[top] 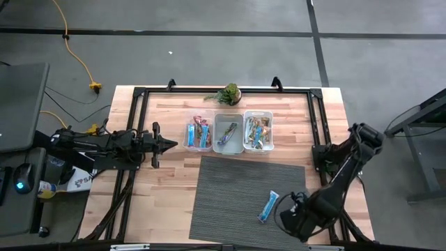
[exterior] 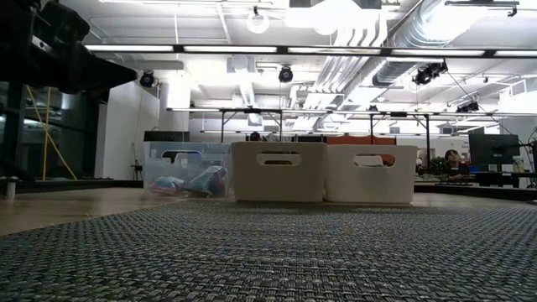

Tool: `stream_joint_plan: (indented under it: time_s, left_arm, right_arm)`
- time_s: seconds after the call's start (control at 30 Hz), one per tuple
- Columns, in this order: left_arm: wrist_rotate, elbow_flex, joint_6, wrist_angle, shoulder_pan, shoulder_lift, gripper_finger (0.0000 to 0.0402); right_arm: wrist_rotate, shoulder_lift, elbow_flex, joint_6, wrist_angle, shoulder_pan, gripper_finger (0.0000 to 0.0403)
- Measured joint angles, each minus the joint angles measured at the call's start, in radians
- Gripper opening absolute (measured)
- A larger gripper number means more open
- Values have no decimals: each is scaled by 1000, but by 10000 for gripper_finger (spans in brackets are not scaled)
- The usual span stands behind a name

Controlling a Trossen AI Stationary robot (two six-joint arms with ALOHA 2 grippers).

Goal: Pick and place Granola Bars by type
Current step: Put the blue granola bar into the gray bin

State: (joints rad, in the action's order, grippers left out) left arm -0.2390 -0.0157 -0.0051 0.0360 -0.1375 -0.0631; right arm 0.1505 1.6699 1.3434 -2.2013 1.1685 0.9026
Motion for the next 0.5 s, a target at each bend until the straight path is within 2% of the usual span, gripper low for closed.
stream_joint_plan:
  time_s: [0.23, 0.5]
  left_arm:
    - [0, 0, 0, 0, 0, 0, 0]
    - [1, 0, 0, 0, 0, 0, 0]
  right_arm:
    - [-87, 21, 0, 0, -40, 14, 0]
    - [-250, 55, 0, 84, -283, 48, 0]
